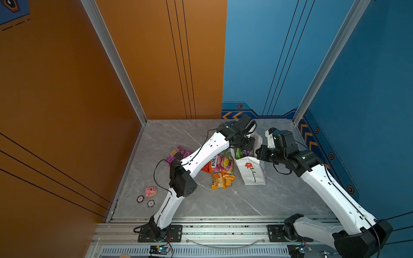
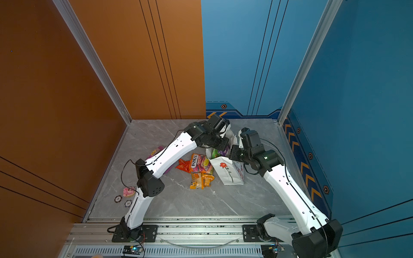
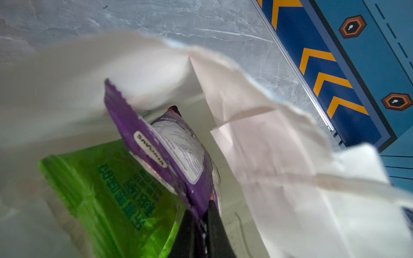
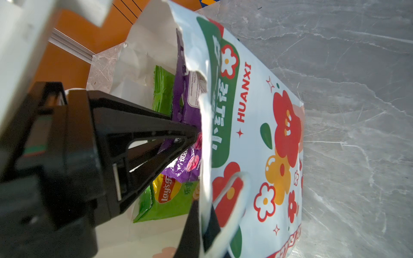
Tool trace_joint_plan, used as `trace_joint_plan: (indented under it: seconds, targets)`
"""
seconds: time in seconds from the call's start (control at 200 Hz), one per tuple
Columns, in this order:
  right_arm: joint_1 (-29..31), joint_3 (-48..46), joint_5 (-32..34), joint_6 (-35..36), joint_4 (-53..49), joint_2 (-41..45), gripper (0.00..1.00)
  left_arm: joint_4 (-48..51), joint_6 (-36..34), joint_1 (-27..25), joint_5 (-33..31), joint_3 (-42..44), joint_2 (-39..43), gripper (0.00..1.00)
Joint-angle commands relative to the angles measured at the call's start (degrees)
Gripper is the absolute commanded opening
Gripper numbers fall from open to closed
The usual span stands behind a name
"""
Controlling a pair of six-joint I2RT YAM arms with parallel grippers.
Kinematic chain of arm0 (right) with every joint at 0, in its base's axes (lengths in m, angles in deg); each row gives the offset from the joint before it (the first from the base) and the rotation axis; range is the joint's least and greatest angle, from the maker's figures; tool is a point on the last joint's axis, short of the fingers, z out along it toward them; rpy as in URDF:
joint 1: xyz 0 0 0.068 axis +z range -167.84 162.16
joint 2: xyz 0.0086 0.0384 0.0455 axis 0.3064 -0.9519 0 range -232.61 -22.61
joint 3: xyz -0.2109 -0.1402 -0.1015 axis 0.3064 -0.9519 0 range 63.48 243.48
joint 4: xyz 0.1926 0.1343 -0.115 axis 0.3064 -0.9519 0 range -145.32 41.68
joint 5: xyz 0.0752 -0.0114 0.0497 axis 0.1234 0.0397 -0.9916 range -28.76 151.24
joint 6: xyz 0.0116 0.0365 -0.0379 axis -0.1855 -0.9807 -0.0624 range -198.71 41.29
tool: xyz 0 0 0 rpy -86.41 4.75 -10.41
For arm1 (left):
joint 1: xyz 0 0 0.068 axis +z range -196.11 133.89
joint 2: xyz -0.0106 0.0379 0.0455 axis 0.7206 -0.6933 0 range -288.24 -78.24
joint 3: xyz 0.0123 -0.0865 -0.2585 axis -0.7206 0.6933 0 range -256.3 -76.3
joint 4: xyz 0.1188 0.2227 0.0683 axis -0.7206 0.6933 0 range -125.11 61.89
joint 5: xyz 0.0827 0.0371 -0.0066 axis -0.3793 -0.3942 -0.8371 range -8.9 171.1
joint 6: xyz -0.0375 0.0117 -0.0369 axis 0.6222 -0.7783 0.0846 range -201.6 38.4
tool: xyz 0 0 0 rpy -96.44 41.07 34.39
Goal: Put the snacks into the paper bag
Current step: 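Lower the purple Savoria bag into the paper bag beside the Lay's bag, then open the left gripper to release the purple bag inside the paper bag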
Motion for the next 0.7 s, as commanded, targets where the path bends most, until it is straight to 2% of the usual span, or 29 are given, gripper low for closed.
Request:
trace_joint_plan:
  seconds: [0.0,0.17,0.526,0.696]
  targets:
    - [0.23,0.83,0.94,0.11,0.94,0.97,0.04,-0.45,0.13,0.68,0.35,-2.02,0.68,0.14]
    - [-0.17,0.89,1.33,0.45,0.45,1.13,0.04,-0.46,-0.06,0.46,0.28,-1.78,2.09,0.25]
    - [-1.65,0.32,1.53,0.85,-0.09,2.44,0.04,-1.62,-2.25,-1.21,-5.81,-0.62,7.46,0.32]
    - [-3.71,0.13,4.08,2.83,-1.66,3.53,0.04,-6.67,-1.6,-1.82,-8.53,5.03,14.07,0.39]
